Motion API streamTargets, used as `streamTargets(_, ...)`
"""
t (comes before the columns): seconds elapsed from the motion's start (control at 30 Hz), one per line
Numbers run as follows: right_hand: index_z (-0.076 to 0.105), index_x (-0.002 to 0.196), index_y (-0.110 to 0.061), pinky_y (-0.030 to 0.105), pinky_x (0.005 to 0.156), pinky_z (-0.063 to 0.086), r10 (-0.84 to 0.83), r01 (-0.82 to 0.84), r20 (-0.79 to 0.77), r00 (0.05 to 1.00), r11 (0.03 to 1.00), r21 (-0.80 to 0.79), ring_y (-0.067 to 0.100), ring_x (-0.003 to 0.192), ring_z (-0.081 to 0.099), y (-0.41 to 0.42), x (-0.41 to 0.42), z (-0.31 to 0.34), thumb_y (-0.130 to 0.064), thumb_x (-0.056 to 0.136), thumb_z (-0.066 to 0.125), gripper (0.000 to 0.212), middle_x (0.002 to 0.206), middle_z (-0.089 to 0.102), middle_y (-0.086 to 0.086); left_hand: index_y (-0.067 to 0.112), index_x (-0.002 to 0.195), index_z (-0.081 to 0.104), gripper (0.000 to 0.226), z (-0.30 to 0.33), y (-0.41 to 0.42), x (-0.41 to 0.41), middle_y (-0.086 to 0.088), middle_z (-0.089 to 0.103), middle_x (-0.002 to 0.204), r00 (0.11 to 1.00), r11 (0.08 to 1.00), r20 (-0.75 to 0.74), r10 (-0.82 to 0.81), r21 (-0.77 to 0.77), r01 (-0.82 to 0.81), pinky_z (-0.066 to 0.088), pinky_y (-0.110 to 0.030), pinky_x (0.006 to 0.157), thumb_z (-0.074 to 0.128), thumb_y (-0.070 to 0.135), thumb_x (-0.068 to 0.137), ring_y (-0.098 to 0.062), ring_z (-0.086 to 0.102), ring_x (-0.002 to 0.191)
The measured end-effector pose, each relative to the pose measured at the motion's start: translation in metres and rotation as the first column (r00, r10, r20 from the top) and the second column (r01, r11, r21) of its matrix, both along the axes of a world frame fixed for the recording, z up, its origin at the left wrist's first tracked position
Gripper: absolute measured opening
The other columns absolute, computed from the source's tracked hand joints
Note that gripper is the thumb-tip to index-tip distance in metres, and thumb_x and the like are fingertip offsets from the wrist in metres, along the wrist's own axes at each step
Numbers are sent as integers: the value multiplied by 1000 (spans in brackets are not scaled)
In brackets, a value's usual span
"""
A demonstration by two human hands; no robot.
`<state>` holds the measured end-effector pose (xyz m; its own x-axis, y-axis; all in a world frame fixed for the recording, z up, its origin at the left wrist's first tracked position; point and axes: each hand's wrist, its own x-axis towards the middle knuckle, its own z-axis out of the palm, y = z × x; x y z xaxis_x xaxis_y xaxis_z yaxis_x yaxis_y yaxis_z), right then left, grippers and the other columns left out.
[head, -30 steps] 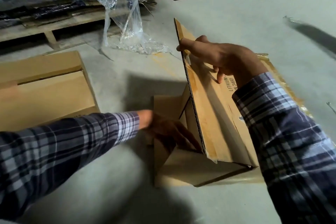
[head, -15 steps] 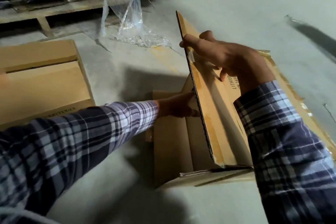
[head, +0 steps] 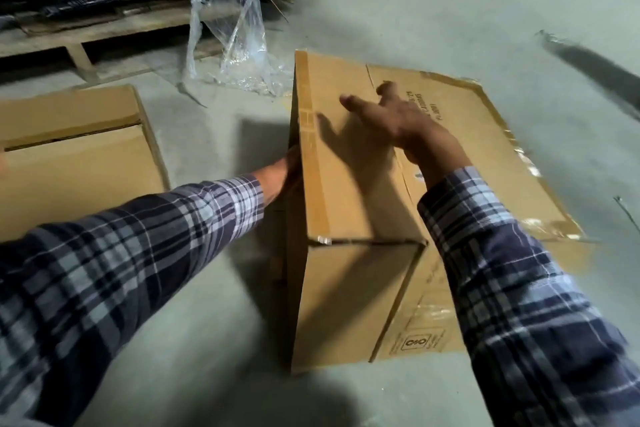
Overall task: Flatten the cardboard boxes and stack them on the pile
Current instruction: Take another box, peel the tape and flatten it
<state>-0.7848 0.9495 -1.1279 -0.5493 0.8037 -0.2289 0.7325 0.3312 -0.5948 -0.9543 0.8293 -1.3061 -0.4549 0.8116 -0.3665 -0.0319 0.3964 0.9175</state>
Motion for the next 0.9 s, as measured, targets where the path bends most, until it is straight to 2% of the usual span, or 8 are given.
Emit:
streamTargets(0.17,34,157,-17,46,115,41,8,-5,22,1000,992,-128,37,138,49,2,35,-72,-71,98,47,80,154,49,18,35,152,45,106,-24,47,-18,1,45,163,966,996,244,88,-47,-79,38,-57,117,27,103,73,-30,47,144)
streamTargets(0.3,38,156,-17,47,120,31,166,-113,297,941,976,-186,42,150,35,-34,75,-158,-63,106,23,70,161,39,19,17,156,40,67,32,16,24,-9,53,148,966,981,230,116,-180,-75,53,-49,107,30,62,107,-37,58,131)
streamTargets(0.4,10,167,-26,65,126,7,331,-279,478,814,944,-179,38,159,-10,-52,106,-234,-92,80,5,109,174,-6,3,17,159,36,58,8,9,32,-10,42,163,990,915,108,-92,-384,127,52,-45,108,50,40,107,-32,55,135)
streamTargets(0.47,11,166,-29,65,126,12,266,-191,451,852,960,-204,35,159,-7,-44,111,-257,-96,78,17,112,175,-6,7,18,150,47,51,-7,12,44,-10,52,153,980,852,-36,-194,-502,151,55,-42,104,58,33,102,-29,58,131)
streamTargets(0.53,43,152,-21,51,116,40,180,-98,390,903,970,-220,39,146,41,-38,107,-233,-69,96,41,74,161,40,18,14,147,50,53,-18,12,62,-13,57,145,933,810,-207,-294,-572,128,57,-44,101,61,29,98,-32,60,126)
streamTargets(0.6,55,136,-16,43,99,53,-8,43,311,950,994,-104,36,120,62,-25,114,-217,-49,101,51,49,136,62,17,14,150,45,65,-30,14,73,-16,54,144,871,785,-353,-343,-617,59,58,-48,99,66,32,91,-36,59,125)
streamTargets(0.77,29,150,-15,63,114,36,-458,451,321,829,887,100,50,138,39,-2,180,-224,-59,97,51,72,158,30,22,19,167,-4,124,-55,14,73,-22,21,167,896,757,-333,-294,-654,5,54,-49,106,77,33,74,-42,41,145)
streamTargets(0.9,19,151,-13,60,117,33,-686,736,436,582,672,75,50,139,39,1,238,-225,-68,74,79,112,152,35,28,17,165,5,107,-58,11,65,-16,45,148,966,817,-248,-74,-571,-84,65,-33,71,77,27,86,-26,68,104)
